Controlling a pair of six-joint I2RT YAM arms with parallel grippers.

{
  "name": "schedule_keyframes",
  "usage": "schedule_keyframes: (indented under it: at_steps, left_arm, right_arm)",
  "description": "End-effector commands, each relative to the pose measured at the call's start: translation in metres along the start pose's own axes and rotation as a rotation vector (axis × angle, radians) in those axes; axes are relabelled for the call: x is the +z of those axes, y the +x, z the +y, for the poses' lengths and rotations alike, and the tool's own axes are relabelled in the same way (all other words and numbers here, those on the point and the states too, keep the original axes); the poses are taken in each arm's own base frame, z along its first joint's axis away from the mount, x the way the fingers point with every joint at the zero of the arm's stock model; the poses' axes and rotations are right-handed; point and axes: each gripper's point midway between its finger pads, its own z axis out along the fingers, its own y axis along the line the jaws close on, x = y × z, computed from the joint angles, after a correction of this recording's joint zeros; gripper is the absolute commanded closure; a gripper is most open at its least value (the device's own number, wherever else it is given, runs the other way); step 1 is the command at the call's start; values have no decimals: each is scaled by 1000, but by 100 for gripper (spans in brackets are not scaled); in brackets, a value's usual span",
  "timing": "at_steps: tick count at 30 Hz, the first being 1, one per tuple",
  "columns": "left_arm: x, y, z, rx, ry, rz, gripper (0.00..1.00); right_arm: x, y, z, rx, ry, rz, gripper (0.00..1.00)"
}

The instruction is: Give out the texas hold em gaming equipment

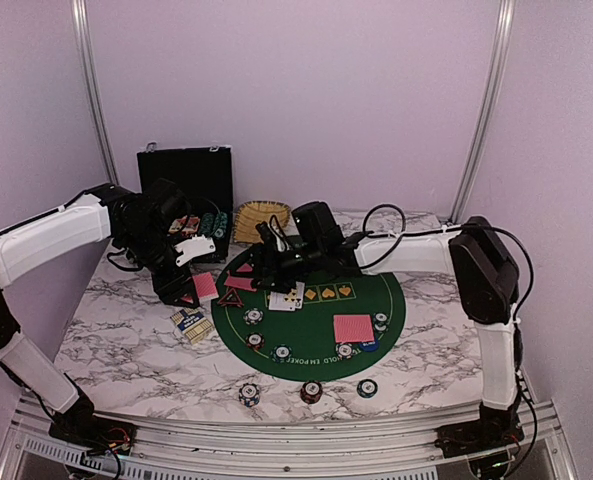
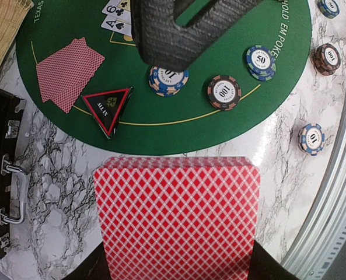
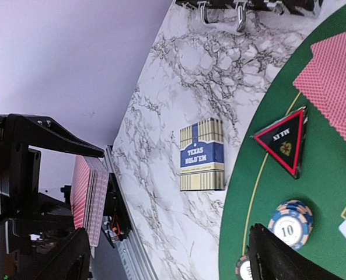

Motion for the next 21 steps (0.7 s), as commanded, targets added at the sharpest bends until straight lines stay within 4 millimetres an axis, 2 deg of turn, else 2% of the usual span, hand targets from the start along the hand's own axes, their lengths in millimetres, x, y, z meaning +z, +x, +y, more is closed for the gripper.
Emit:
schedule_keyframes:
  at_steps: [1,6,21]
  left_arm:
    - [-10,-6,-1,-3,5,-27,100]
    - [-9,-7,-1,-4,10,-27,100]
    - [-11,-15,0,-5,22,-46,100]
  right_arm:
    - [10,7,33,63,-192,46,8]
    - [19,13,45,89,-262,69,8]
    - [43,17,59,131,-340,101,8]
